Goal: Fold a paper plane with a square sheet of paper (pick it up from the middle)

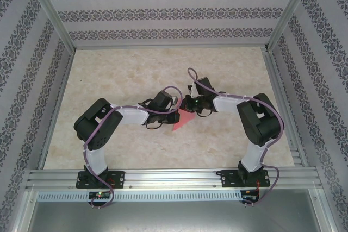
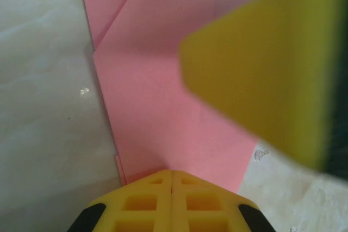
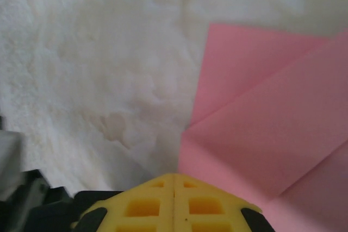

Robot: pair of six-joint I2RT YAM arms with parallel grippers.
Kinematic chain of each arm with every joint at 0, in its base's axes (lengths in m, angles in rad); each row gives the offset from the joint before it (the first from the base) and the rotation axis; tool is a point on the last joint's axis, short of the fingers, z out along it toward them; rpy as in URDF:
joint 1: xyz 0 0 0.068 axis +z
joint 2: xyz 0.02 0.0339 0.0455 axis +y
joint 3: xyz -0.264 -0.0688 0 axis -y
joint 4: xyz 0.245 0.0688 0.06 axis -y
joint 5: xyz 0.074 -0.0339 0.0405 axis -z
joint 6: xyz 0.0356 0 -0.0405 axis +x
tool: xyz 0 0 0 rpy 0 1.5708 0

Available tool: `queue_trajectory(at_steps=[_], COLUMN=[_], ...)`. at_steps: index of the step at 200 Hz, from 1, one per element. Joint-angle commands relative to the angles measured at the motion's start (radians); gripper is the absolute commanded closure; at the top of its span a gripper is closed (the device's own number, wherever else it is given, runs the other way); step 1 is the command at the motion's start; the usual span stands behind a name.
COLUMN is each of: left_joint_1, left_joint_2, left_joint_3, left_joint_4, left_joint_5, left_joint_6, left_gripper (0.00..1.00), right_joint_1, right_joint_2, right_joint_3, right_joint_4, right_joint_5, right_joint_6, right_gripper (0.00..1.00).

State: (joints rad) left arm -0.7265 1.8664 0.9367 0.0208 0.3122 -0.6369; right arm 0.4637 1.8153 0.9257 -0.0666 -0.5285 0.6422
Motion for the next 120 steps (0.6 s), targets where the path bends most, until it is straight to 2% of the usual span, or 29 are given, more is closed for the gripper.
queue_trajectory(at_steps=[1,48,87,105,120], left_joint_1=[0.003,0.002,0.004,0.009,0.015], left_joint_2=[0.061,0.049,-0.015,-0.073,-0.118], left_joint_3=[-0.027,-0.017,0.058,0.091,0.102], left_joint_4=[-0.127,-0.13,-0.188,-0.192,-0.188], left_joint_5=[-0.001,0.018,0.027,0.022,-0.004], left_joint_6=[-0.004,0.01,0.042,0.04,0.02], left_gripper=[1.0,1.0,1.0,0.91,0.88], right_joint_1=[-0.004,-0.006,-0.032,-0.044,-0.048], right_joint_2=[0.034,0.083,0.117,0.124,0.127], right_joint_3=[-0.017,-0.033,-0.058,-0.067,-0.069], right_joint_4=[0.078,0.051,0.007,0.003,-0.003], right_joint_5=[-0.026,-0.005,0.027,0.028,0.03], right_joint_6=[0.041,0.021,-0.004,-0.006,-0.01], right_gripper=[1.0,1.0,1.0,1.0,1.0])
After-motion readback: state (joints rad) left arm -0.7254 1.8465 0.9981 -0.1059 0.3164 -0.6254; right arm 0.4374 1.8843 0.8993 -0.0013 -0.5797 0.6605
